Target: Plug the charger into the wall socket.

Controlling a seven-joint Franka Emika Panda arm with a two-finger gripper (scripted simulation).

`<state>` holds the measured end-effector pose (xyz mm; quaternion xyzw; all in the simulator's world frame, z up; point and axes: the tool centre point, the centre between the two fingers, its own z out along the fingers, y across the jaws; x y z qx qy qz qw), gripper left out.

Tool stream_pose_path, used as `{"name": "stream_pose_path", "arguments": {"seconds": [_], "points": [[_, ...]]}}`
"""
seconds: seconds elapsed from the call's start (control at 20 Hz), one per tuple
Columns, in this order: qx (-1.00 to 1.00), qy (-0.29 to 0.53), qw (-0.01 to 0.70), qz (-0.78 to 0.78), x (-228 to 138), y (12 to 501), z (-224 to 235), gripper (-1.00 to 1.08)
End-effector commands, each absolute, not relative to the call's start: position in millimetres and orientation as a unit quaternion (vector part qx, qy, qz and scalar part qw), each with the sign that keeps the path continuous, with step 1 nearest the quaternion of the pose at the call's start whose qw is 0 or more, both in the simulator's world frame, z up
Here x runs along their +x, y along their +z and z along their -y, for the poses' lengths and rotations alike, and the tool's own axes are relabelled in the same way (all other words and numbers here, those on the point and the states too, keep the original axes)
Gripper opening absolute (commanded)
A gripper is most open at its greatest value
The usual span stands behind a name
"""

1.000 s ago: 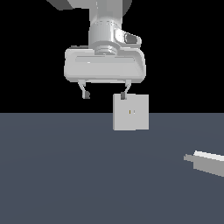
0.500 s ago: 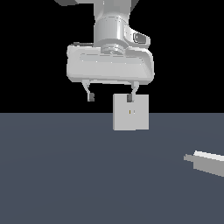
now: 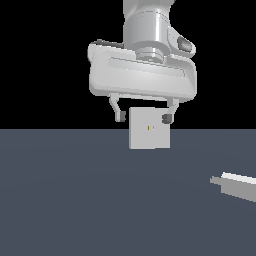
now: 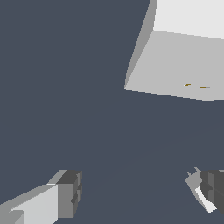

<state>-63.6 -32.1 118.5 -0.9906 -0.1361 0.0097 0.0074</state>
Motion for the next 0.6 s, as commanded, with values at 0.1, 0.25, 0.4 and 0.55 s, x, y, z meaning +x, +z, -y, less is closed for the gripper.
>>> {"name": "stream_pose_path", "arguments": {"seconds": [0.1,0.25,0.4,0.55], "points": [[-0.984,0.004,0.008,0.176,-75.5,111.0,49.9,1.00],[-0.980,0.000,0.008,0.201,-82.0,106.0,61.8,1.00],[-0.974,-0.004,0.009,0.225,-87.7,101.1,73.7,1.00],[-0.969,-0.008,0.009,0.249,-92.6,96.2,85.8,1.00]]}}
